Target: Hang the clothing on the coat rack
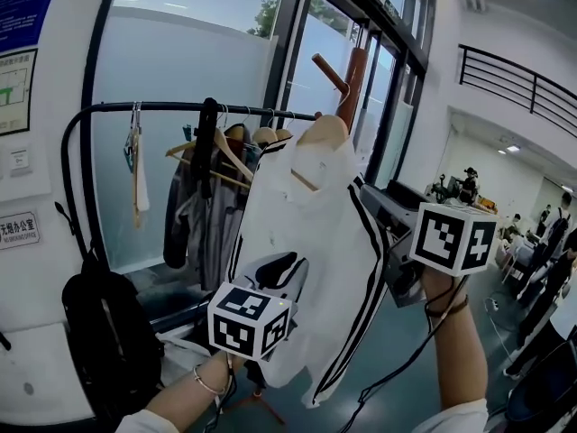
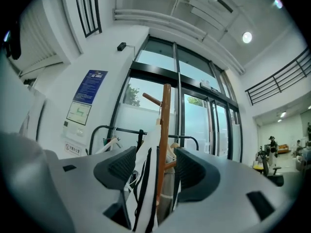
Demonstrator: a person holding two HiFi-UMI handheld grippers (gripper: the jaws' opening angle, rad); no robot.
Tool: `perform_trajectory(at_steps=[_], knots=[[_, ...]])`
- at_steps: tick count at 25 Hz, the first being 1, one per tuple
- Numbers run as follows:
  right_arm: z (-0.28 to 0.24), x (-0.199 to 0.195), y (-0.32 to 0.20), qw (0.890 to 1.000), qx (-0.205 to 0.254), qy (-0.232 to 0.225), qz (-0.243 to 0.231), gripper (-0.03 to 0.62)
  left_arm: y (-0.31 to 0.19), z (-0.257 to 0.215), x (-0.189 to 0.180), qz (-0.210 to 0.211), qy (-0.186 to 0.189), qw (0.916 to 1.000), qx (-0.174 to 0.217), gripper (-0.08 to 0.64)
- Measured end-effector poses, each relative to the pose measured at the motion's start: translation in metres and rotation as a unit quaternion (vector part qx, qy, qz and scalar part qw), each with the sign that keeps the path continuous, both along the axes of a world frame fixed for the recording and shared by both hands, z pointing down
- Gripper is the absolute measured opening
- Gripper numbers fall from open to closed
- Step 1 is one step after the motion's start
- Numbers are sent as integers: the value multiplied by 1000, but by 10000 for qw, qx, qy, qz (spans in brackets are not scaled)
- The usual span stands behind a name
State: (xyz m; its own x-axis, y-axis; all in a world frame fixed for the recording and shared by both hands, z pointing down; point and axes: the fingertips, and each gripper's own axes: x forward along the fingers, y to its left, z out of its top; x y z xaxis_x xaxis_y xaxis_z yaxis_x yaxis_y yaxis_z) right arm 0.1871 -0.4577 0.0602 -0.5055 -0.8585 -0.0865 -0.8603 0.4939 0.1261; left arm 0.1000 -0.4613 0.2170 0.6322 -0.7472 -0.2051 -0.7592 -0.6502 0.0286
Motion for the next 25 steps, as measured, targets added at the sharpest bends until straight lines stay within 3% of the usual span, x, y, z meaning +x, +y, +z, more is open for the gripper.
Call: perform_trajectory(at_steps=[8, 20, 25], knots=[[31, 35, 24, 9986, 252, -213, 419, 265, 6, 26, -2, -13, 114, 9999, -22, 75], [92, 24, 52, 9959, 16, -903, -109, 265, 12, 59, 4, 86, 100, 9999, -80, 75], [115, 27, 54, 9959, -56, -895, 77, 265, 16, 67, 0, -18, 171, 9997, -199, 75]])
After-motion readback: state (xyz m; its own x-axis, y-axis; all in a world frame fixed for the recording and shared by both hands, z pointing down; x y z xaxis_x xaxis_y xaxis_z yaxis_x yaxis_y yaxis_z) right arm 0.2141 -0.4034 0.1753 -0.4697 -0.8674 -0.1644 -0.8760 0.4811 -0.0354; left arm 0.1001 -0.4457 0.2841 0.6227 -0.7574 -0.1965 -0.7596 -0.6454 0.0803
